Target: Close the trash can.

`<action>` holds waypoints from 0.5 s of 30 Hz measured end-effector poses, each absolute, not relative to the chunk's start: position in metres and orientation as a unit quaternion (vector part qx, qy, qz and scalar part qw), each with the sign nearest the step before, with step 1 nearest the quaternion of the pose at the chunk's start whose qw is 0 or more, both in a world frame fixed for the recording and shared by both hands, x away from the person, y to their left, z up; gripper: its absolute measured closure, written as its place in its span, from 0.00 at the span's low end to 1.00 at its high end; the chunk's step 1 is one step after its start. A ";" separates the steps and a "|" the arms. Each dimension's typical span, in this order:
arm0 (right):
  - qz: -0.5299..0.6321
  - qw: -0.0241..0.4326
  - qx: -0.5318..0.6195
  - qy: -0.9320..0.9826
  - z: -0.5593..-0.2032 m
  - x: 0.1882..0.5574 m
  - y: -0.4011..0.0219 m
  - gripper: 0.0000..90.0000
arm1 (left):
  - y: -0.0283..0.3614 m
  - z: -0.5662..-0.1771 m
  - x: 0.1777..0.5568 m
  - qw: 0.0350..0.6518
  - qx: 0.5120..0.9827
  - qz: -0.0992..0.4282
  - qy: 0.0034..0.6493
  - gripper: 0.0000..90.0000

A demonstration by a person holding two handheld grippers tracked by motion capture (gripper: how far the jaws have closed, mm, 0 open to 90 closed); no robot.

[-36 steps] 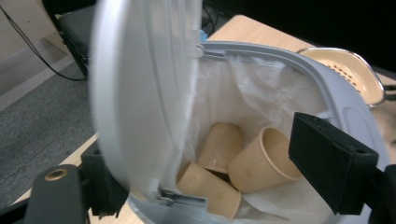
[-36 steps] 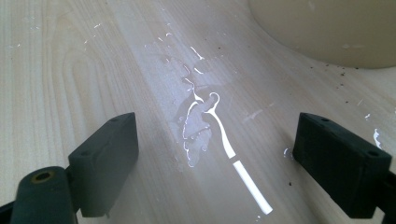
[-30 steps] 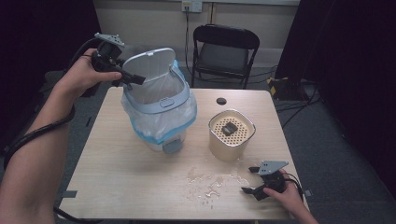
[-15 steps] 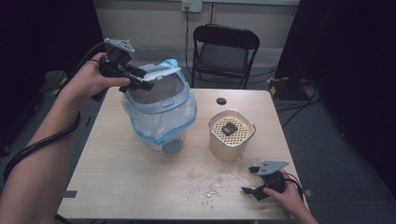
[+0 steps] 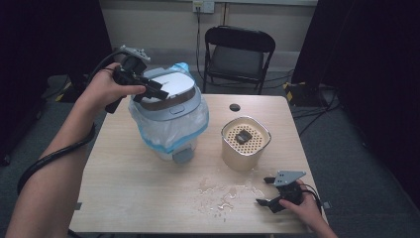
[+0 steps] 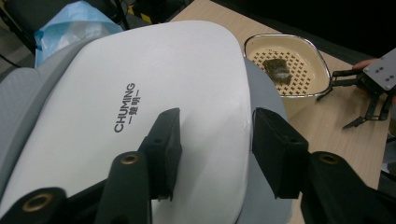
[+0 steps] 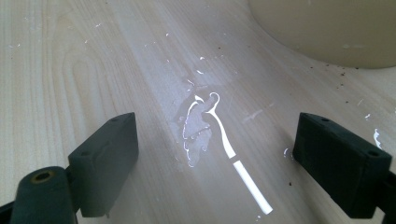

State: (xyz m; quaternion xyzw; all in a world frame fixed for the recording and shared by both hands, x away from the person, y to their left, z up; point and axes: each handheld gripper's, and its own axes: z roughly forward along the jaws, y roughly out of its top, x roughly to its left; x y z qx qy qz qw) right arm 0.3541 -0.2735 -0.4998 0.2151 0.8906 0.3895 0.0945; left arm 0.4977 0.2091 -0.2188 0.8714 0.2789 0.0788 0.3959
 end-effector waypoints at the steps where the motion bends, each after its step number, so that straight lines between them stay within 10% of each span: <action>1: 0.389 0.095 0.215 0.891 -0.500 0.354 -0.273 0.15 | 0.208 -0.220 0.499 0.399 0.871 0.074 0.278 0.61; 15: 0.390 0.094 0.215 0.890 -0.500 0.354 -0.273 0.15 | 0.203 -0.234 0.511 0.383 0.861 0.102 0.319 0.81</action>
